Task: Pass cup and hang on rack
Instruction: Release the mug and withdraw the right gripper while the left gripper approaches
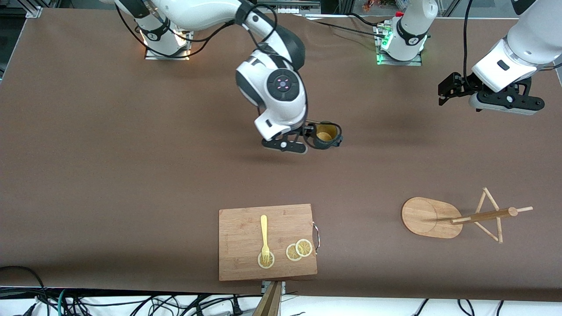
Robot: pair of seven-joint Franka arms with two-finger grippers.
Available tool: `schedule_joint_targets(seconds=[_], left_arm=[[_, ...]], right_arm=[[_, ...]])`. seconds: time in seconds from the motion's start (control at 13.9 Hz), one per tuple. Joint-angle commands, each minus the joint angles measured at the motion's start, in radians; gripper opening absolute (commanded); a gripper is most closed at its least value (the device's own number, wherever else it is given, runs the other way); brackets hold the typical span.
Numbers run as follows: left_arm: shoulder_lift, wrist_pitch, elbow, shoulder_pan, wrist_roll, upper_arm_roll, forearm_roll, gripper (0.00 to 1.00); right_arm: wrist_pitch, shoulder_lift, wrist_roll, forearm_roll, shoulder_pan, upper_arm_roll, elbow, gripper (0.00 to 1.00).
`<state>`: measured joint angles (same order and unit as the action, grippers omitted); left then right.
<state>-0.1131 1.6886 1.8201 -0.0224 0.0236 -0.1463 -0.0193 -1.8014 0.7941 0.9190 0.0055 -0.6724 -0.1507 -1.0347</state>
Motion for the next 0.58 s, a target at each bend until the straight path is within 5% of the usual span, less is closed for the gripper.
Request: schedule_joint_targets(seconds=[0.0,0.5], left_arm=[[0.010,-0.010,-0.005,-0.007,0.007,-0.004,-0.001,1.00],[0.209,0.017,-0.045,0.006,0.010,-0.007,-0.001,1.00]], right_arm=[[0.086,-0.073,-0.188,0.005,0.069,0.002,-0.011,1.00],[0.266,-0.182,-0.694,-0.004,0.324,0.005,-0.011,1.00]])
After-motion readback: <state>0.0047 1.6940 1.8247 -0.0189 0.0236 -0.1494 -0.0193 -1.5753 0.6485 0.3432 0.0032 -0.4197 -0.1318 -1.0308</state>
